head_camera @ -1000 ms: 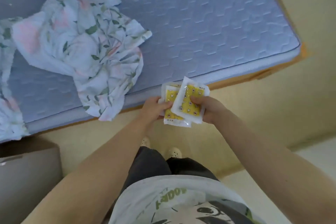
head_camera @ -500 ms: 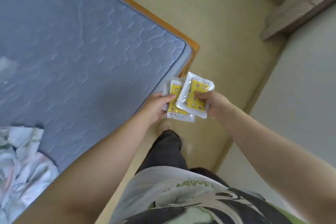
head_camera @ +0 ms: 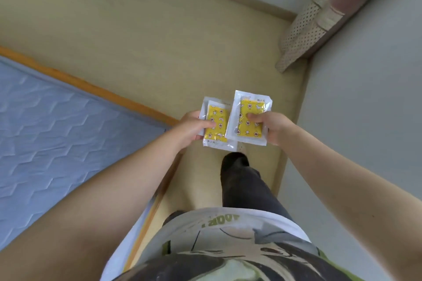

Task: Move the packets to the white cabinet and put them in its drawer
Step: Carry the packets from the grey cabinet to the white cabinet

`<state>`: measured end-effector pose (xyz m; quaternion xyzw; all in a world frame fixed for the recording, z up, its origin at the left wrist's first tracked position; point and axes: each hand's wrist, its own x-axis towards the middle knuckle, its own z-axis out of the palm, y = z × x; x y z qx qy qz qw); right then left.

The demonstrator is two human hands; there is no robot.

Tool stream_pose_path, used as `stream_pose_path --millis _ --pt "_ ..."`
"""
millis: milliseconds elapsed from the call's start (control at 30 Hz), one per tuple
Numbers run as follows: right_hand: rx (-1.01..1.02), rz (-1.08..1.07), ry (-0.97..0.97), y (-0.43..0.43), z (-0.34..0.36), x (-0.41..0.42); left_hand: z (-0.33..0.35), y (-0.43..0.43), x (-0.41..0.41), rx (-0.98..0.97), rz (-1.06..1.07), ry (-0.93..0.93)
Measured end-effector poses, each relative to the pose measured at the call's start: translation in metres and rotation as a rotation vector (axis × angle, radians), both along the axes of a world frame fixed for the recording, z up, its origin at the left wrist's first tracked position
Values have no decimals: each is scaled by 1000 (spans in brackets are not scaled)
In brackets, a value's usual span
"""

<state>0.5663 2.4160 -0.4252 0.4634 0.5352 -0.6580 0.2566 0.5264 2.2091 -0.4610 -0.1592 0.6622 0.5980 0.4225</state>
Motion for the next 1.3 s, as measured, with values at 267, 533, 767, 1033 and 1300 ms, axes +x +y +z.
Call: stream_pose_path --millis 267,533,767,1033,1300 --pt "18 166 3 86 11 -182 17 75 -137 -121 290 21" --pt "-12 427 42 33 2 -358 10 21 -261 -112 581 -10" --pt "59 681 90 -76 -1 -523 4 -59 -394 -64 746 -33" --pt "137 817 95 -205 6 -683 21 -171 -517 -78 901 -49" --pt "94 997 148 -376 -5 -864 19 -323 -682 -111 1057 -19"
